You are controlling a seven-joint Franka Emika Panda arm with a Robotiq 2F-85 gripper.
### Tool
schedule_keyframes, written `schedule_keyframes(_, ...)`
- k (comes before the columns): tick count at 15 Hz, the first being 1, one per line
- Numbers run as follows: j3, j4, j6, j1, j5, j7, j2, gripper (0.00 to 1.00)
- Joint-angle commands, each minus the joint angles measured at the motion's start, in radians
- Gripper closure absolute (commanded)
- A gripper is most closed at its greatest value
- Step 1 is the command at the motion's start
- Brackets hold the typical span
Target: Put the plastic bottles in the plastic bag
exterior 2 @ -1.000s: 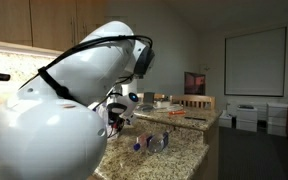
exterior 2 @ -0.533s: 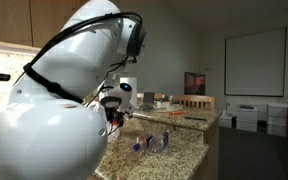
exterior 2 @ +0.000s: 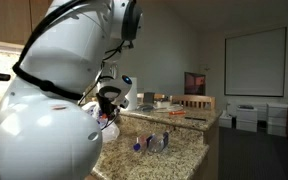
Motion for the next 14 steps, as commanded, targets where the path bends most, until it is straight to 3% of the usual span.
schedule_keyframes(1,-0.049,-0.008,-0.221,0.027,0.085,-0.079,-0.050,0.75)
schedule_keyframes(5,-0.161,-0.021,-0.340,0.156,0.116,-0.036,-0.082,0.75)
schedule_keyframes(13,-0.280,-0.090,-0.335,0.372,0.364,-0.063,-0.124,0.75)
schedule_keyframes(14,-0.292,-0.100,-0.347,0.388,0.386,-0.069,-0.131,0.25)
